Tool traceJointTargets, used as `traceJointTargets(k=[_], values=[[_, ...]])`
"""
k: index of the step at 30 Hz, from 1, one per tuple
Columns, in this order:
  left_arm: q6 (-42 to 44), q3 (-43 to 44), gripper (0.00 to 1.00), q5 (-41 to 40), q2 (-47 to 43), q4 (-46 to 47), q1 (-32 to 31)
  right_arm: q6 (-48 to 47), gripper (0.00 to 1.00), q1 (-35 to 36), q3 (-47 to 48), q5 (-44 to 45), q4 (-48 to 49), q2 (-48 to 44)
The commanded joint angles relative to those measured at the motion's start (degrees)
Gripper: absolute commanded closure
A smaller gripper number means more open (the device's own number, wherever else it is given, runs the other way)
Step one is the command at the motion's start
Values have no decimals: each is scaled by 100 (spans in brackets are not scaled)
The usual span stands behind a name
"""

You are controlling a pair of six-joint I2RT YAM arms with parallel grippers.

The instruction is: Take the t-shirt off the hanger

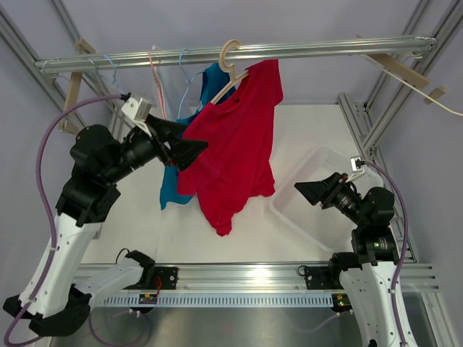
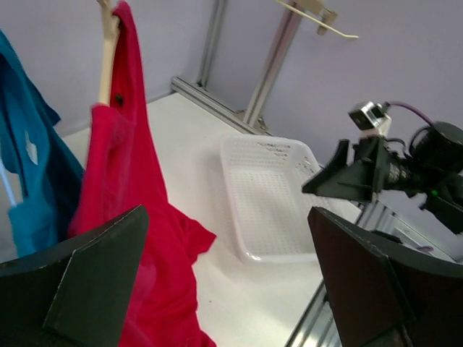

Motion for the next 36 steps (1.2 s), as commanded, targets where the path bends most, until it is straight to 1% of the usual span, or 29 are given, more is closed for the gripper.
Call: traceJointTargets(k=[1, 2, 3, 4, 5, 6, 7, 9, 10, 11, 12, 13, 14, 16, 18, 20, 22, 25, 28, 29, 30, 36], values=[[504, 738, 1, -944, 752, -10, -97, -46, 37, 188, 1, -143, 201, 1], [602, 879, 5, -1233, 919, -10, -97, -54, 37, 206, -8, -134, 192, -8], [655, 1037, 31, -1349, 1104, -80, -97, -63, 37, 232, -17, -134, 184, -17], [769, 1421, 45, -1420, 1480, -124, -97, -72, 37, 276, -17, -134, 175, -26], [822, 1634, 56, -1482, 1666, -186, -97, -81, 37, 311, -17, -134, 149, -26], [875, 1871, 59, -1535, 1877, -325, -105, -98, 37, 329, 0, -134, 140, -17], [962, 2317, 57, -1587, 2253, -379, -97, -107, 37, 347, 9, -168, 131, 1], [1051, 2741, 48, -1675, 2598, -528, -105, -151, 38, 417, 44, -204, 122, 53], [1147, 2944, 40, -1719, 2783, -572, -106, -177, 38, 443, 62, -230, 122, 71], [1200, 3242, 38, -1781, 3098, -599, -106, -195, 38, 478, 71, -248, 113, 88], [1253, 3366, 35, -1799, 3231, -608, -106, -230, 38, 505, 97, -248, 105, 89], [1358, 3463, 34, -1825, 3363, -608, -106, -239, 38, 522, 97, -265, 104, 89], [1402, 3673, 33, -1860, 3625, -625, -114, -256, 38, 549, 115, -274, 104, 89], [1560, 3868, 32, -1948, 3864, -748, -140, -292, 38, 566, 124, -266, 78, 106], [1640, 3982, 31, -2149, 4101, -775, -219, -318, 38, 593, 150, -274, 61, 124], [1903, 4009, 30, -2334, 4243, -775, -325, -362, 38, 619, 185, -300, 43, 132], [2009, 4018, 30, -2387, 4305, -775, -387, -371, 38, 645, 203, -301, 34, 150], [2097, 4053, 32, -2414, 4419, -775, -501, -380, 38, 681, 220, -318, 60, 185], [2229, 4141, 40, -2756, 4524, -775, -606, -362, 39, 690, 211, -327, 78, 194], [2246, 4167, 45, -2783, 4551, -766, -659, -353, 39, 698, 211, -327, 78, 194], [2255, 4202, 54, -2792, 4560, -775, -677, -345, 39, 698, 211, -327, 78, 194], [2255, 4440, 78, -2844, 4621, -766, -800, -309, 40, 742, 203, -353, 139, 229]])
